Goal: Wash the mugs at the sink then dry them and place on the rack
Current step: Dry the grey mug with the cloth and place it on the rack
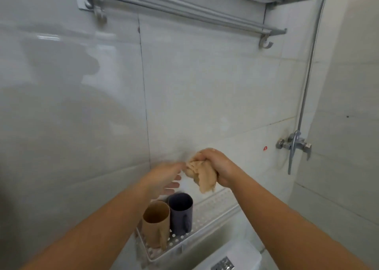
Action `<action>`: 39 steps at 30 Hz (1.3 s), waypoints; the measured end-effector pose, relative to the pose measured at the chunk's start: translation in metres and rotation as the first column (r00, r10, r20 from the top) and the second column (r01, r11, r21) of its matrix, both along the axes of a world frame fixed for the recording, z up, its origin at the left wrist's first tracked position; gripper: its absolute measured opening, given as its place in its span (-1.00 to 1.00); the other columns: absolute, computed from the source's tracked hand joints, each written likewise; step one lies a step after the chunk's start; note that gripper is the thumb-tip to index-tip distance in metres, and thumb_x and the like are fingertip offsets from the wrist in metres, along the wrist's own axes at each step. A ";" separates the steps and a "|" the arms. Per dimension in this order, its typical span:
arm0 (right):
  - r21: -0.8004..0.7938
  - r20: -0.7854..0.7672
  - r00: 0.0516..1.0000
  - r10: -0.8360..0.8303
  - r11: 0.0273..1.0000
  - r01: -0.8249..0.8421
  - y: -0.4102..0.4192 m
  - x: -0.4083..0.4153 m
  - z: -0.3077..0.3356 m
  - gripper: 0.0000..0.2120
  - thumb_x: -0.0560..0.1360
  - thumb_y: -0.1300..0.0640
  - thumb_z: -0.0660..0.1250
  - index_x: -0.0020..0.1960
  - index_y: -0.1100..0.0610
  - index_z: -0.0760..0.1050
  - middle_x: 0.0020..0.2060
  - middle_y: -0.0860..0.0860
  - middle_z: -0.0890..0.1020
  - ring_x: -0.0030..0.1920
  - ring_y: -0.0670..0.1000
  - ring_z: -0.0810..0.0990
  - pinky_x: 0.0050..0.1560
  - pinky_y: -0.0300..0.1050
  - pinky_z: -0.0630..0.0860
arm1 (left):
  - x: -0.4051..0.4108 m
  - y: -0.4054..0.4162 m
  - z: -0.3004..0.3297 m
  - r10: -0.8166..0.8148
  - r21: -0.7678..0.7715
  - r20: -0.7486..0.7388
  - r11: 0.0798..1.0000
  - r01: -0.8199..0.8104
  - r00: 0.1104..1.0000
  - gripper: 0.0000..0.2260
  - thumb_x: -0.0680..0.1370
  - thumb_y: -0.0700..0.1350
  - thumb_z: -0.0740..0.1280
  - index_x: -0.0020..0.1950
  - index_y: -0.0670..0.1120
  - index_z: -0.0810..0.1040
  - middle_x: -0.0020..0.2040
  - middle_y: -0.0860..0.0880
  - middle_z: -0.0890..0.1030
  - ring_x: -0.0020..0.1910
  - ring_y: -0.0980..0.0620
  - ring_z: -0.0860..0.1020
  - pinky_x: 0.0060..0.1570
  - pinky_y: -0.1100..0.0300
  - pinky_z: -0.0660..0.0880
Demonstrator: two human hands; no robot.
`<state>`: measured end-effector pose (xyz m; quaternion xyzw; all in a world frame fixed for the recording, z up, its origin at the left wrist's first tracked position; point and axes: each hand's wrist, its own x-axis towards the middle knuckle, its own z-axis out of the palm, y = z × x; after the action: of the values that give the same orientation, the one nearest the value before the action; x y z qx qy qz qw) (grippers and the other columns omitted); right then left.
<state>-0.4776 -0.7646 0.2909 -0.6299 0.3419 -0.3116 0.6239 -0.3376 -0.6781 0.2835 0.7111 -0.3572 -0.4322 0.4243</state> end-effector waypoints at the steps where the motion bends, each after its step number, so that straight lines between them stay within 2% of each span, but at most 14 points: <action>1: 0.018 0.079 0.995 0.058 0.998 -0.060 0.008 0.000 0.017 -0.87 0.48 0.31 0.17 -0.10 0.30 0.49 -0.23 0.21 0.56 -0.25 0.15 0.55 -0.23 0.01 0.51 | 0.002 0.006 0.013 0.007 0.019 -0.184 1.000 -0.003 0.983 -0.50 0.53 0.19 0.32 0.25 -0.18 0.44 0.12 -0.13 0.53 0.01 -0.09 0.55 0.06 0.01 0.50; 4: -0.020 0.248 0.948 0.202 0.979 -0.203 0.036 0.000 0.065 -0.83 0.49 0.33 0.15 -0.09 0.28 0.52 -0.24 0.17 0.58 -0.25 0.10 0.57 -0.23 -0.08 0.52 | 0.009 0.026 0.042 -0.066 -0.036 -0.515 0.998 0.056 0.855 -0.33 0.49 0.32 0.26 0.28 -0.24 0.40 0.19 -0.21 0.52 0.12 -0.21 0.55 0.03 -0.09 0.52; 7: -0.098 0.324 0.897 0.301 0.954 -0.284 0.060 0.003 0.098 -0.80 0.43 0.21 0.28 0.02 0.29 0.48 -0.16 0.17 0.56 -0.16 0.11 0.57 -0.10 -0.05 0.53 | 0.012 0.048 0.072 -0.160 -0.251 -0.518 0.968 0.030 0.840 -0.58 0.56 0.19 0.26 0.15 -0.15 0.55 0.03 -0.13 0.63 0.03 -0.14 0.61 0.04 -0.03 0.53; 10: -0.115 0.314 0.904 0.292 0.956 -0.269 0.083 0.009 0.119 -0.87 0.49 0.14 0.33 -0.10 0.22 0.53 -0.18 0.16 0.58 -0.15 0.13 0.57 0.01 0.01 0.47 | 0.010 0.066 0.103 -0.132 -0.442 -0.375 0.896 -0.051 0.918 -0.81 0.62 -0.04 0.25 0.03 -0.13 0.58 -0.21 -0.07 0.62 -0.26 0.00 0.62 -0.26 0.16 0.59; 12: -0.152 0.303 0.927 0.221 0.972 -0.182 0.099 0.017 0.133 -0.94 0.52 0.21 0.32 -0.02 0.18 0.49 -0.19 0.12 0.60 -0.17 0.10 0.59 0.00 -0.01 0.47 | 0.009 0.076 0.123 -0.012 -0.555 -0.141 0.829 -0.069 0.990 -0.85 0.61 -0.15 0.26 -0.10 -0.16 0.55 -0.26 -0.11 0.58 -0.33 -0.02 0.60 -0.33 0.19 0.57; 15: -0.300 0.203 0.975 0.092 0.954 -0.028 0.117 0.031 0.156 -0.77 0.49 0.27 0.35 0.12 0.24 0.42 -0.02 0.17 0.62 -0.11 0.06 0.64 -0.09 -0.10 0.57 | 0.011 0.094 0.158 0.187 -0.701 0.129 0.712 -0.044 0.974 -0.89 0.57 -0.20 0.31 -0.13 -0.21 0.51 -0.27 -0.20 0.59 -0.29 -0.16 0.62 -0.21 0.02 0.63; 19: -0.380 0.142 0.982 0.124 0.923 -0.062 0.140 0.038 0.185 -0.90 0.47 0.25 0.31 -0.22 0.16 0.49 -0.29 0.06 0.65 -0.26 0.02 0.63 -0.15 -0.14 0.55 | 0.017 0.117 0.204 0.333 -0.784 0.357 0.615 0.086 0.873 -0.91 0.48 -0.15 0.40 -0.20 -0.07 0.53 -0.26 -0.10 0.60 -0.22 -0.17 0.62 -0.06 -0.13 0.60; 23: -0.415 0.249 0.968 0.028 0.906 0.081 0.148 0.045 0.212 -0.81 0.44 0.34 0.25 -0.31 0.14 0.44 -0.39 0.05 0.52 -0.35 0.04 0.48 -0.30 -0.15 0.41 | 0.021 0.125 0.239 0.326 -0.801 0.391 0.582 0.143 0.860 -0.78 0.43 -0.19 0.50 -0.03 -0.12 0.49 -0.27 -0.02 0.51 -0.31 -0.01 0.51 -0.22 0.07 0.51; 27: -0.334 0.464 0.881 -0.093 0.903 0.272 0.133 0.062 0.257 -0.86 0.45 0.38 0.17 -0.16 0.24 0.48 -0.29 0.18 0.54 -0.24 0.13 0.53 -0.23 -0.03 0.48 | 0.021 0.114 0.280 0.369 -0.860 0.390 0.473 0.191 0.844 -0.64 0.47 -0.25 0.42 0.11 -0.01 0.33 -0.08 0.04 0.50 -0.08 -0.05 0.57 -0.15 0.03 0.53; 29: -0.332 0.516 0.849 -0.113 0.887 0.320 0.119 0.069 0.282 -0.85 0.47 0.34 0.17 -0.02 0.27 0.48 -0.23 0.21 0.57 -0.19 0.16 0.57 -0.20 -0.01 0.51 | 0.021 0.103 0.295 0.434 -0.823 0.532 0.467 0.323 0.727 -0.70 0.53 -0.25 0.29 0.13 0.03 0.27 -0.01 0.04 0.50 0.01 -0.04 0.56 0.02 0.02 0.53; 31: -0.354 0.531 0.837 -0.133 0.862 0.362 0.103 0.078 0.302 -0.86 0.48 0.29 0.20 0.00 0.26 0.48 -0.19 0.20 0.59 -0.17 0.17 0.60 -0.20 -0.02 0.53 | 0.027 0.089 0.302 0.517 -0.721 0.693 0.512 0.467 0.503 -0.79 0.56 -0.21 0.19 0.15 0.00 0.30 0.09 -0.05 0.50 0.05 -0.05 0.52 0.09 0.01 0.48; 34: -0.435 0.524 0.837 -0.157 0.796 0.421 0.077 0.095 0.318 -0.95 0.45 0.30 0.25 -0.18 0.22 0.45 -0.26 0.19 0.56 -0.16 0.18 0.58 -0.18 0.05 0.53 | 0.043 0.065 0.312 0.558 -0.516 0.830 0.771 0.372 -0.006 -0.67 0.59 -0.10 0.12 0.36 -0.03 0.31 0.29 -0.07 0.46 0.29 -0.11 0.43 0.39 -0.13 0.21; 35: -0.483 0.494 0.850 -0.184 0.754 0.444 0.070 0.100 0.321 -0.89 0.44 0.30 0.26 -0.26 0.19 0.41 -0.30 0.16 0.53 -0.17 0.18 0.57 -0.19 0.05 0.51 | 0.045 0.061 0.318 0.496 -0.460 0.864 0.847 0.266 -0.086 -0.63 0.60 -0.07 0.10 0.41 0.00 0.28 0.31 -0.04 0.46 0.34 -0.08 0.39 0.43 -0.20 0.07; 39: -0.777 0.146 0.875 -0.461 0.494 0.390 0.053 0.104 0.320 -0.86 0.50 0.07 0.25 -0.14 0.13 0.48 -0.18 0.09 0.57 -0.03 0.16 0.52 -0.09 -0.02 0.48 | 0.043 0.057 0.339 0.279 -0.278 0.960 0.955 0.099 0.008 -0.76 0.64 -0.04 0.03 0.13 -0.02 0.47 0.17 -0.07 0.53 0.19 -0.09 0.45 0.33 -0.21 0.28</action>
<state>-0.3732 -0.7111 0.6104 -0.7457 0.3392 -0.5471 0.1720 -0.2947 -0.6211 0.6227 0.7646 -0.5589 0.2729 0.1689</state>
